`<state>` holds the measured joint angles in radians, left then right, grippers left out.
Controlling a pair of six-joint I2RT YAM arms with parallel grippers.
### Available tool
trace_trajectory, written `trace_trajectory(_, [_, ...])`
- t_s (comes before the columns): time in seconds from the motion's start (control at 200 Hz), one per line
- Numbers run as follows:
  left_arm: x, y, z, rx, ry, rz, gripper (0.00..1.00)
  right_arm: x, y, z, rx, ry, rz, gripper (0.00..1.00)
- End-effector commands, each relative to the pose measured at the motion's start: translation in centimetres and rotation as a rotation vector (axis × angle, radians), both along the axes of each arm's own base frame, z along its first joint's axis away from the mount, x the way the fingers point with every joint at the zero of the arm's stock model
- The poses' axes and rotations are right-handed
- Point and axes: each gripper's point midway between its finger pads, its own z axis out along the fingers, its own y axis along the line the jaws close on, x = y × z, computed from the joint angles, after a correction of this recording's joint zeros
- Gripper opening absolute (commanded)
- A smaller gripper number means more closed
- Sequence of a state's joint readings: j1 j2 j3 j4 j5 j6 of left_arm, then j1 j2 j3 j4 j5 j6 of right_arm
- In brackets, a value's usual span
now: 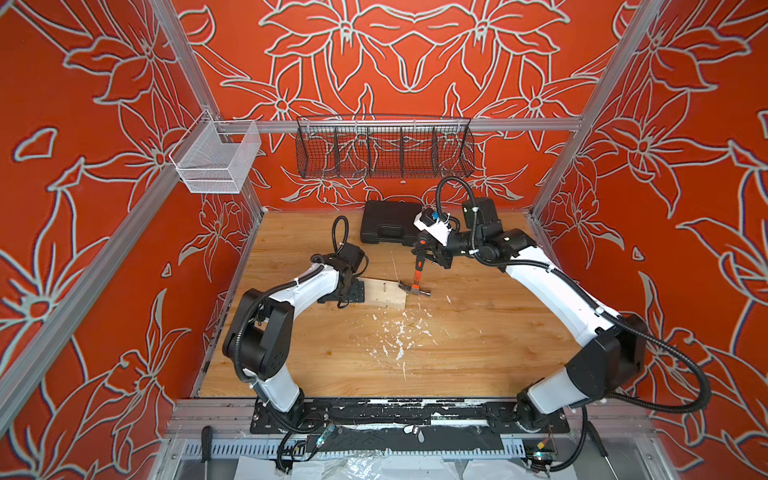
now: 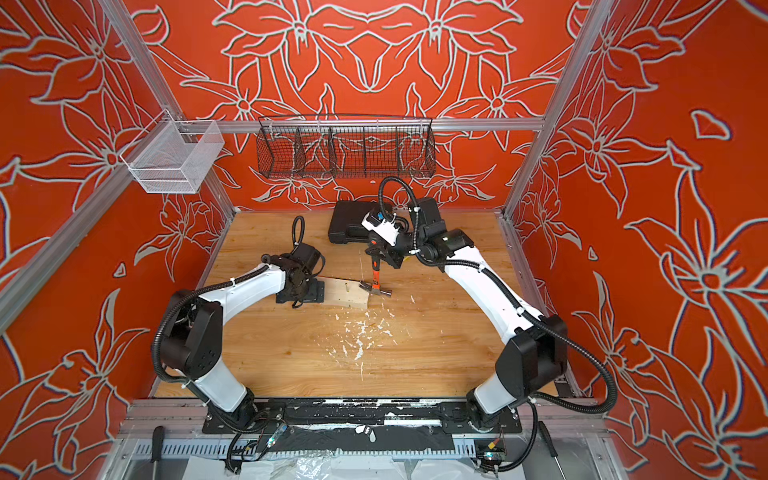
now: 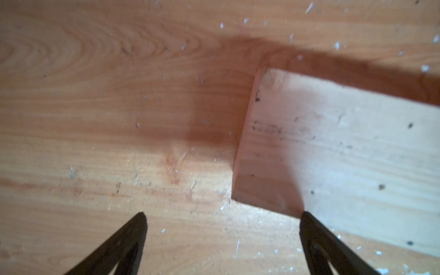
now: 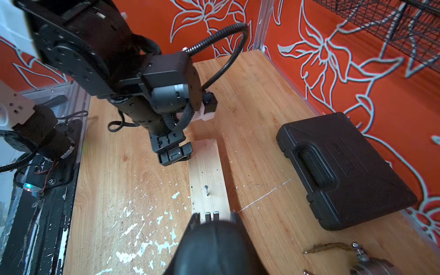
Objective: Use a claw hammer to pull out a nail
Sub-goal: Move the mounting plate to the center of the board.
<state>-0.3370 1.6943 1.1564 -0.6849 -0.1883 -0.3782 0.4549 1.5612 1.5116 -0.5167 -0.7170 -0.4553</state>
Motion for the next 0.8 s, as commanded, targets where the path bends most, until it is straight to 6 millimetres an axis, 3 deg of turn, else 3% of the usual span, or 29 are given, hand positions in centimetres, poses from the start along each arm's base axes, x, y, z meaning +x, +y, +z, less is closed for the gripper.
trace_trajectory(0.0, [0.6,-0.2,0.7,-0.029,-0.016,-0.038,0.97,-1.2,1.0,1.8,-0.001,-0.043,0.102,0.0])
trace_trajectory(0.17, [0.1,-0.7,3.7,-0.093,-0.098,-0.072,0.97,-1.0,0.9,2.8,-0.013,-0.052,0.093,0.0])
trace_trajectory(0.36, [1.8,-0.9,6.7,-0.17,-0.157,-0.085,0.97,-0.1,1.7,2.4,-0.005,-0.039,0.087,0.0])
trace_trajectory(0.59, [3.3,-0.8,6.8,-0.238,-0.129,-0.058,0.99,0.1,2.9,2.4,-0.005,-0.07,0.11,0.0])
trace_trajectory(0.796, [4.0,-2.0,8.8,-0.302,-0.253,-0.131,1.0,0.4,3.5,2.5,0.001,-0.065,0.107,0.0])
